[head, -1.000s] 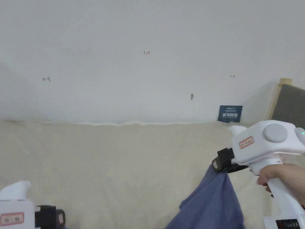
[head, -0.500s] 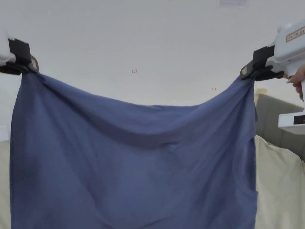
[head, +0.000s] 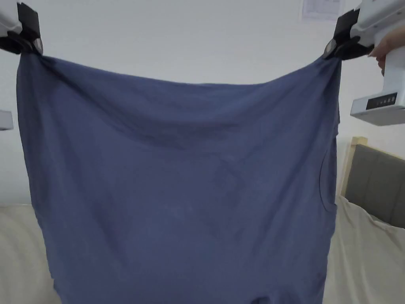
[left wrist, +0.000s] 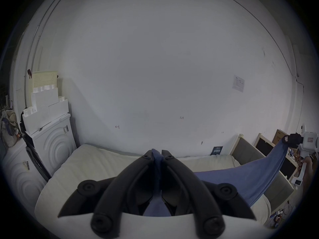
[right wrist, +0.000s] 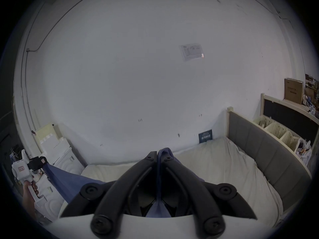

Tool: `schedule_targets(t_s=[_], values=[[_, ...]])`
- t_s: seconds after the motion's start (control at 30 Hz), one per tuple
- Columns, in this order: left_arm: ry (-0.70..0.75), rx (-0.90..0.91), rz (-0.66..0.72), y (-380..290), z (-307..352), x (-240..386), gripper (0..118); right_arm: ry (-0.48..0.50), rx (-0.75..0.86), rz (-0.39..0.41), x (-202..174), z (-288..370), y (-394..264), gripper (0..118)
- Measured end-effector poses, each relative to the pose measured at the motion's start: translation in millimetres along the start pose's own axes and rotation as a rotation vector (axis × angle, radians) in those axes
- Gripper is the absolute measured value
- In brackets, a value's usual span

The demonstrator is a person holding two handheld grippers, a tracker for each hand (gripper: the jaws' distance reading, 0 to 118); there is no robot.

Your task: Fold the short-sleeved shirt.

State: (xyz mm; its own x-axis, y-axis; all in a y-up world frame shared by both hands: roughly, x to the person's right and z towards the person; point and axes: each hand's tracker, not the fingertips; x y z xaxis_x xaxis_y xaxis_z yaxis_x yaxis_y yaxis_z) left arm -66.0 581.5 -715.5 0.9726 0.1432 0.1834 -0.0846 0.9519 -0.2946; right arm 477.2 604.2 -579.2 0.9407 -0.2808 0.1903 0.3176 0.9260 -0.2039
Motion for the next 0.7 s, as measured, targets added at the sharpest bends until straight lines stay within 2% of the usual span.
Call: schedule_targets(t_s=[0.13, 0.33, 0.43, 0.5, 0.6, 0.7], values=[[-0.030, 0.090, 0.035, 6, -19, 3, 8, -0.020, 0.054, 0.038, -7, -13, 7, 3], [-0.061, 0.272, 0.002, -22, -14, 7, 8, -0.019, 0.174, 0.064, 11, -21, 5, 3], [-0.049, 0.171, -0.024, -47, -20, 4, 8, -0.009, 0.160, 0.083, 26, -19, -19, 3], [-0.063, 0.091, -0.013, -77, -23, 0, 8, -0.005, 0.068, 0.067, 39, -22, -48, 3], [-0.099, -0.035, -0.029, -143, -28, -6, 8, 0.009, -0.075, 0.064, 64, -24, -118, 3], [-0.123, -0.183, -0.097, -234, -33, -7, 8, 0.028, -0.230, 0.009, 98, -31, -214, 3]])
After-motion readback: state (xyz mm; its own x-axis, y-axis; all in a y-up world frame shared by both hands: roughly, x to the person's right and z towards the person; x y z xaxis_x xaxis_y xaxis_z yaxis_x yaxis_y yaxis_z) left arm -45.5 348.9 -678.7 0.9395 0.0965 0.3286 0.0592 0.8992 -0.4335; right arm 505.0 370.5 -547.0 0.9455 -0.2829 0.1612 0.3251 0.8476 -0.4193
